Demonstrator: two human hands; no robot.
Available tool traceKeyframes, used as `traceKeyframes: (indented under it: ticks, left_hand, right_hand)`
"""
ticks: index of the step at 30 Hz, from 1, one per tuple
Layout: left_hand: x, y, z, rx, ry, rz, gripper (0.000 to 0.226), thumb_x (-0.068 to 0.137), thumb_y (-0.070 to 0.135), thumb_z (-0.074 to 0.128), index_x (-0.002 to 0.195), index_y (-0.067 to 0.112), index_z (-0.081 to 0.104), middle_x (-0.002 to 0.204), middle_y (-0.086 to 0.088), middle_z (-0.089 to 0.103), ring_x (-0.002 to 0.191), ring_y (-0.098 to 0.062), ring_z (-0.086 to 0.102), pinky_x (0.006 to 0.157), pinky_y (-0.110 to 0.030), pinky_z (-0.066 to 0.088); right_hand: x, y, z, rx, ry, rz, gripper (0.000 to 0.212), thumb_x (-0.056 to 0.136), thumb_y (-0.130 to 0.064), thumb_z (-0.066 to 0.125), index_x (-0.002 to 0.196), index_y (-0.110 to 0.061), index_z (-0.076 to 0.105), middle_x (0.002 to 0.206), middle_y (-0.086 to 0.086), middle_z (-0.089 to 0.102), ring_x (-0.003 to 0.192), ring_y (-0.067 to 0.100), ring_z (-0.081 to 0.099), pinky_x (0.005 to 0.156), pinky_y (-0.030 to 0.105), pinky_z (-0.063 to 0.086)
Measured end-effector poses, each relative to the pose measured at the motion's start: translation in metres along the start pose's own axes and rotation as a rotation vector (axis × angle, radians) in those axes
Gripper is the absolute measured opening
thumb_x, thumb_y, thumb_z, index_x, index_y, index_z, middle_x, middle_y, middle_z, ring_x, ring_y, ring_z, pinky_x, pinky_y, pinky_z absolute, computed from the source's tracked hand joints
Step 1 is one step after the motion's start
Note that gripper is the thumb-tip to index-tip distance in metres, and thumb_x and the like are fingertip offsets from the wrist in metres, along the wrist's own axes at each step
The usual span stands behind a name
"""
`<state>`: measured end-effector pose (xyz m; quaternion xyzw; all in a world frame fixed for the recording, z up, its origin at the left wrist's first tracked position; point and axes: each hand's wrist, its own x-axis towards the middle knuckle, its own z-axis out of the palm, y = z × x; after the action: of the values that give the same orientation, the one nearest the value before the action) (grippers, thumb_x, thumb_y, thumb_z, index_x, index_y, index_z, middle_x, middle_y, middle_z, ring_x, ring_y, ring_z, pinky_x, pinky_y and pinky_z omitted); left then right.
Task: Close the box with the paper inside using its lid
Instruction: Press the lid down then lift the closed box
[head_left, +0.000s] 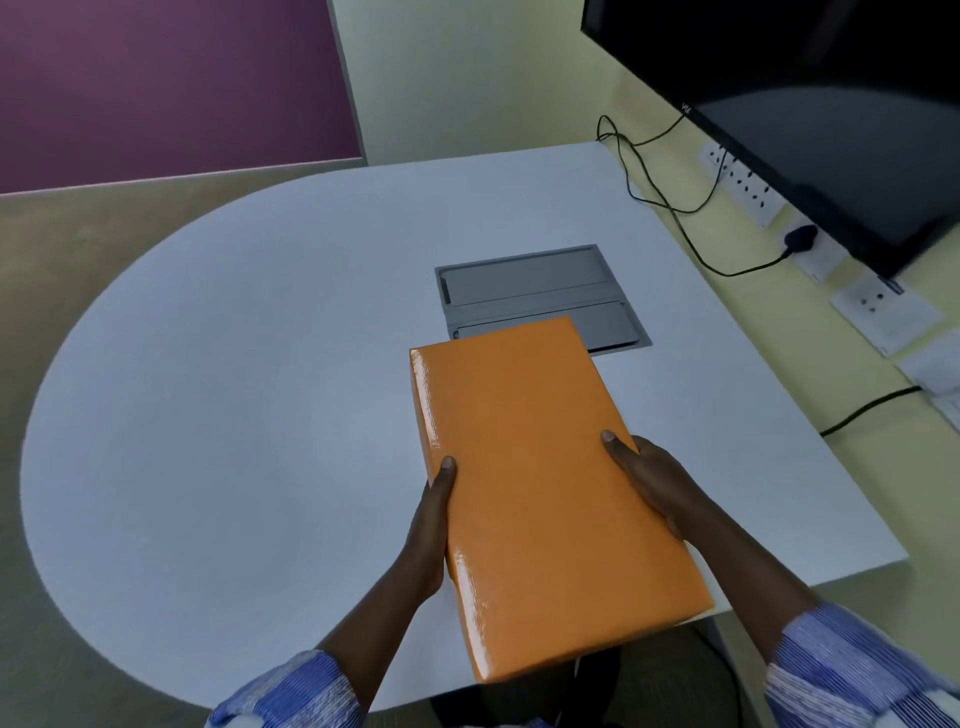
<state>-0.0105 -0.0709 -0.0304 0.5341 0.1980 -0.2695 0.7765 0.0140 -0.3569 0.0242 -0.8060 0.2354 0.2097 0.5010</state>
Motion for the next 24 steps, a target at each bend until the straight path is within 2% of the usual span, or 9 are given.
traceKeyframes:
  ticks: [6, 9, 12, 14, 17, 18, 20, 22, 24]
  left_hand:
    - [0.018, -0.003, 0.082, 0.052, -0.04, 0.011, 0.077, 0.083, 0.07, 0.051, 0.148, 0.031, 0.041, 0.133, -0.011, 0.067, 0.117, -0.035, 0.067, 0.101, -0.06, 0.05]
    - [0.031, -0.009, 0.129, 0.099, -0.054, 0.014, 0.082, 0.079, 0.075, 0.053, 0.148, 0.032, 0.041, 0.132, -0.008, 0.068, 0.116, -0.031, 0.069, 0.101, -0.056, 0.052]
    - [0.048, -0.017, 0.174, 0.155, -0.071, -0.006, 0.078, 0.083, 0.077, 0.049, 0.149, 0.035, 0.037, 0.128, -0.001, 0.069, 0.104, -0.019, 0.074, 0.079, -0.039, 0.063]
    - [0.058, -0.024, 0.199, 0.199, -0.077, -0.034, 0.075, 0.084, 0.075, 0.043, 0.148, 0.037, 0.035, 0.124, 0.005, 0.068, 0.095, -0.012, 0.075, 0.06, -0.026, 0.061]
    - [0.071, -0.031, 0.232, 0.259, -0.097, -0.06, 0.079, 0.082, 0.079, 0.039, 0.149, 0.038, 0.031, 0.125, 0.009, 0.065, 0.102, -0.012, 0.069, 0.062, -0.027, 0.057]
    - [0.076, -0.033, 0.241, 0.268, -0.101, -0.064, 0.081, 0.081, 0.08, 0.039, 0.149, 0.038, 0.03, 0.125, 0.009, 0.064, 0.104, -0.012, 0.068, 0.064, -0.029, 0.056]
    - [0.083, -0.037, 0.255, 0.278, -0.106, -0.069, 0.08, 0.082, 0.079, 0.038, 0.15, 0.038, 0.029, 0.125, 0.009, 0.064, 0.106, -0.013, 0.067, 0.066, -0.031, 0.054]
    - [0.089, -0.041, 0.266, 0.28, -0.108, -0.074, 0.08, 0.083, 0.081, 0.039, 0.15, 0.038, 0.029, 0.126, 0.008, 0.063, 0.107, -0.013, 0.066, 0.07, -0.034, 0.054]
    - [0.093, -0.045, 0.272, 0.273, -0.105, -0.087, 0.083, 0.081, 0.084, 0.04, 0.149, 0.038, 0.029, 0.127, 0.008, 0.062, 0.109, -0.015, 0.064, 0.079, -0.04, 0.054]
  right_hand:
    - [0.005, 0.013, -0.082, -0.015, 0.062, -0.021, 0.082, 0.076, -0.083, 0.05, 0.136, -0.026, 0.053, 0.119, -0.001, 0.066, 0.102, 0.021, 0.066, 0.094, 0.047, 0.054]
    - [0.011, 0.026, -0.128, -0.001, 0.088, -0.02, 0.085, 0.074, -0.083, 0.052, 0.136, -0.025, 0.053, 0.11, -0.006, 0.066, 0.099, 0.018, 0.066, 0.092, 0.044, 0.054]
    - [0.021, 0.04, -0.171, -0.007, 0.13, -0.018, 0.088, 0.075, -0.081, 0.052, 0.141, -0.022, 0.05, 0.093, -0.018, 0.057, 0.085, 0.005, 0.059, 0.077, 0.034, 0.05]
    - [0.029, 0.049, -0.197, -0.015, 0.144, -0.004, 0.087, 0.077, -0.08, 0.052, 0.14, -0.02, 0.05, 0.091, -0.016, 0.056, 0.082, 0.006, 0.058, 0.075, 0.033, 0.049]
    - [0.042, 0.063, -0.232, -0.007, 0.153, 0.007, 0.084, 0.079, -0.077, 0.053, 0.138, -0.018, 0.052, 0.091, -0.017, 0.058, 0.083, 0.007, 0.06, 0.071, 0.032, 0.049]
    - [0.045, 0.067, -0.24, 0.001, 0.154, 0.012, 0.084, 0.079, -0.076, 0.053, 0.139, -0.017, 0.052, 0.096, -0.014, 0.061, 0.084, 0.009, 0.061, 0.074, 0.033, 0.05]
    - [0.054, 0.076, -0.254, -0.004, 0.16, 0.027, 0.088, 0.08, -0.076, 0.053, 0.144, -0.016, 0.047, 0.122, 0.001, 0.064, 0.096, 0.019, 0.062, 0.084, 0.037, 0.049]
    - [0.061, 0.084, -0.262, -0.033, 0.166, 0.036, 0.094, 0.08, -0.077, 0.052, 0.15, -0.015, 0.038, 0.145, 0.009, 0.052, 0.117, 0.028, 0.058, 0.092, 0.038, 0.047]
    - [0.066, 0.091, -0.268, -0.044, 0.159, 0.027, 0.095, 0.079, -0.079, 0.051, 0.151, -0.017, 0.037, 0.148, 0.008, 0.05, 0.118, 0.027, 0.056, 0.091, 0.036, 0.046]
